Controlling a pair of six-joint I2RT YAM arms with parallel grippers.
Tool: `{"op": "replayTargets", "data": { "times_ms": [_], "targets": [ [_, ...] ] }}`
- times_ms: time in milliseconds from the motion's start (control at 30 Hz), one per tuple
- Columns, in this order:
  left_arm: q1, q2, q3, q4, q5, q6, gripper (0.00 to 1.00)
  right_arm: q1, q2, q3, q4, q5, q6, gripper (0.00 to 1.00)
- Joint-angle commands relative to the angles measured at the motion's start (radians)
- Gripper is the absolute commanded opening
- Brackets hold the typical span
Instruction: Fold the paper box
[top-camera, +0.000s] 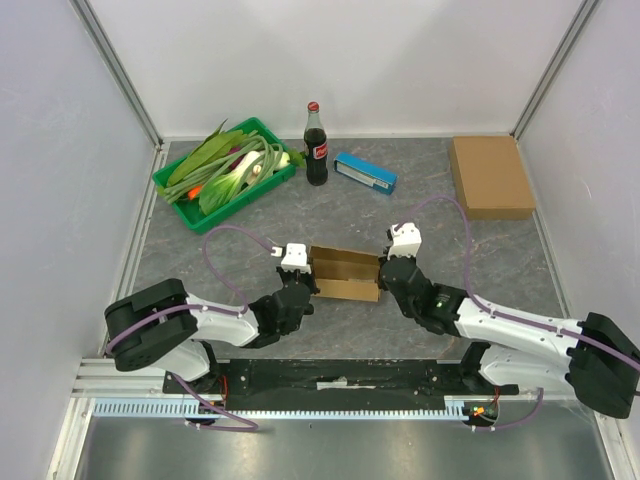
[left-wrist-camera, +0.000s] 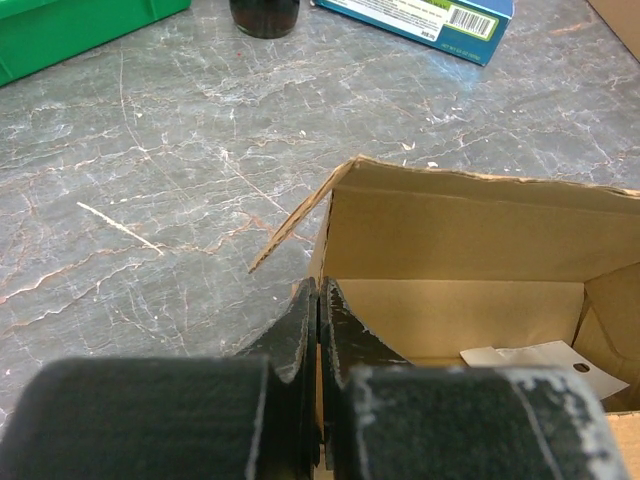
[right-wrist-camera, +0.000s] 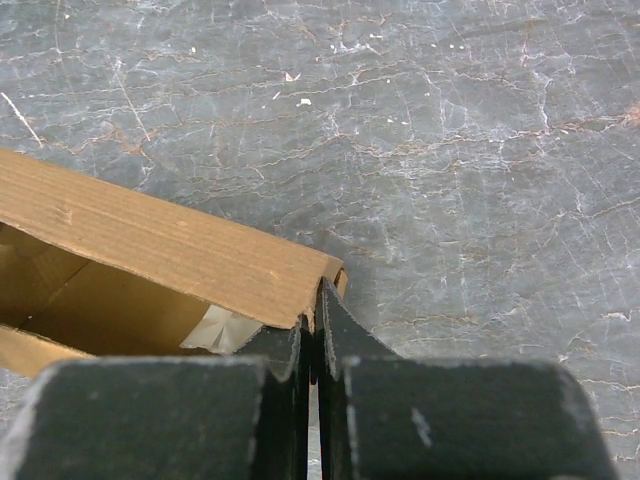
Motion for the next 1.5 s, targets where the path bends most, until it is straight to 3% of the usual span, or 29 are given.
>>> {"op": "replayTargets", "data": {
  "times_ms": [0, 267, 467, 733, 833, 867, 933, 967, 1067, 1200, 1267, 1400, 1467],
  "targets": [
    [-0.011, -0.018, -0.01, -0.011, -0.042, -0.025, 0.02, 0.045, -0.029, -0.026, 0.122, 0.102, 0.021, 0.0],
    [-0.011, -0.024, -0.008, -0.06, -0.024, -0.071, 0.02, 0.099, 0.042, 0.026, 0.075, 0.198, 0.096, 0.0],
    [-0.013, -0.032, -0.027, -0.069, -0.018, -0.096, 0.02, 0.182, 0.017, -0.063, 0.09, 0.295, 0.147, 0.0],
    [-0.017, -0.044, -0.025, -0.111, 0.001, -0.143, 0.07, 0.269, 0.069, -0.031, 0.021, 0.398, 0.233, 0.0],
    [-0.02, -0.068, -0.042, -0.117, 0.011, -0.149, 0.13, 0.294, 0.074, -0.055, 0.033, 0.428, 0.25, 0.0],
    [-0.022, -0.082, -0.054, -0.141, 0.022, -0.155, 0.24, 0.309, 0.072, -0.064, 0.038, 0.436, 0.247, 0.0],
    [-0.028, -0.146, -0.077, -0.163, 0.056, -0.155, 0.34, 0.315, 0.056, -0.098, 0.074, 0.436, 0.229, 0.0],
    [-0.033, -0.182, -0.105, -0.181, 0.062, -0.174, 0.45, 0.317, 0.051, -0.115, 0.103, 0.43, 0.204, 0.0],
    [-0.039, -0.318, -0.16, -0.281, 0.11, -0.241, 0.55, 0.317, 0.042, -0.153, 0.17, 0.429, 0.17, 0.0],
    [-0.042, -0.54, -0.191, -0.633, 0.204, -0.399, 0.54, 0.317, 0.072, -0.176, 0.239, 0.43, 0.141, 0.0],
    [-0.042, -0.715, -0.206, -0.747, 0.329, -0.456, 0.53, 0.317, 0.083, -0.182, 0.248, 0.432, 0.143, 0.0],
    [-0.042, -1.034, -0.192, -0.974, 0.542, -0.436, 0.45, 0.315, 0.068, -0.201, 0.259, 0.429, 0.136, 0.0],
    [-0.04, -1.161, -0.107, -1.085, 0.588, -0.364, 0.46, 0.317, 0.052, -0.212, 0.263, 0.424, 0.132, 0.0]
  ]
}}
